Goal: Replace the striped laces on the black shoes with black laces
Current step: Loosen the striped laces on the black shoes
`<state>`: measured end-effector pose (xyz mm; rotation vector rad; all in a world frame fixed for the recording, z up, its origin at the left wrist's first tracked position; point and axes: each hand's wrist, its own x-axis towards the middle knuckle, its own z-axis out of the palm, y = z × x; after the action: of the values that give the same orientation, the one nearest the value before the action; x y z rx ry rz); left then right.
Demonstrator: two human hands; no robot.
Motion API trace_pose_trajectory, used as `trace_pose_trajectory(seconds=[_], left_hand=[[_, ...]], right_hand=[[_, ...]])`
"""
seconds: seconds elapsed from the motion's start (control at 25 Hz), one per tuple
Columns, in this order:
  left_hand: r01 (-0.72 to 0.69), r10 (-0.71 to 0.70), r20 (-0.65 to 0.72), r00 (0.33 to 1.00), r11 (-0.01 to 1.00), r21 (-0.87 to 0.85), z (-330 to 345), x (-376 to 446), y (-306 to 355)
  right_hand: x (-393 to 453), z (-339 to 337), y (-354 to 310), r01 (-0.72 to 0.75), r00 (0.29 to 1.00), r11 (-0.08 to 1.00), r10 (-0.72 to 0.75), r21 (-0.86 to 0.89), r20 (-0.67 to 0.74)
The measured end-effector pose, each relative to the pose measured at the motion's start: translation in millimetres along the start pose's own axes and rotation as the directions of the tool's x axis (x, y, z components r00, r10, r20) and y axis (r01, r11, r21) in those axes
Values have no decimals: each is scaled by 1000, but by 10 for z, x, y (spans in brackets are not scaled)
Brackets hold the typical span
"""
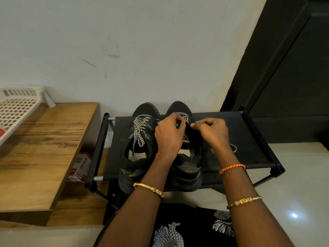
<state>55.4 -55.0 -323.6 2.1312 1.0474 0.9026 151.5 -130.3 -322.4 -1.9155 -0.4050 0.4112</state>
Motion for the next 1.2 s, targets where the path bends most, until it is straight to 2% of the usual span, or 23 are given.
trace_pose_trajectory(seconds=[0.04,0.08,0.12,0.16,0.2,0.24,0.28,0.32,0.4,0.44,0.48,0.52,0.6,0.72,0.92,1.0,1.04,1.12,1.16,1.2], left_hand=[[112,-116,-28,993,986,-123,11,21,-21],[266,-287,-27,957,915,-303,21,66,-43],[427,-472,45,880,747,-510,13,114,-47],[539,-591,171,788,529,-656,5,155,-45],[590,-629,277,727,365,-720,-3,175,-46],[609,-623,321,714,325,-723,-19,192,-42],[605,-587,320,744,387,-696,-36,203,-33],[559,-517,278,810,535,-633,-49,203,-25],[299,-243,193,951,884,-359,-72,145,-1],[126,-97,185,978,980,-152,-65,97,4],[-23,14,194,981,999,44,-58,52,15],[-109,72,211,975,979,170,-44,20,26],[-138,83,218,972,958,250,-16,-13,40],[-37,2,199,980,985,170,20,13,29],[187,-166,149,975,972,-140,-32,56,84],[233,-194,134,972,883,-407,-130,91,127],[253,-219,129,967,785,-565,-183,106,152],[299,-288,180,941,453,-840,-258,154,159],[318,-313,232,921,260,-912,-282,172,151],[337,-318,287,903,112,-935,-297,181,139]], right_hand=[[0,0,1,-8,1000,1000,8,3,3],[0,-1,2,-18,1000,1000,18,8,2],[2,-3,1,-28,1000,999,28,17,0],[4,-6,3,-34,999,999,34,23,-4],[5,-9,4,-34,999,999,34,19,-6],[5,-13,4,-30,1000,999,31,8,-6],[8,-17,5,-29,1000,1000,29,1,-2],[12,-23,7,-28,1000,1000,28,-2,4],[17,-33,9,-12,1000,1000,12,-8,22],[16,-35,8,1,1000,1000,0,-17,31],[16,-37,8,12,999,1000,-11,-26,35],[14,-38,6,20,999,999,-19,-33,36],[6,-36,8,31,999,999,-30,-39,37],[4,-19,10,49,998,996,-46,-72,31],[-28,13,-7,96,995,984,-97,-147,2],[-54,4,-11,113,993,981,-114,-159,0],[-67,-2,-10,114,993,980,-114,-164,6],[-90,-9,-9,111,994,978,-108,-174,26],[-102,-9,-7,110,994,978,-106,-179,34],[-115,-9,-4,111,994,976,-105,-186,42]])
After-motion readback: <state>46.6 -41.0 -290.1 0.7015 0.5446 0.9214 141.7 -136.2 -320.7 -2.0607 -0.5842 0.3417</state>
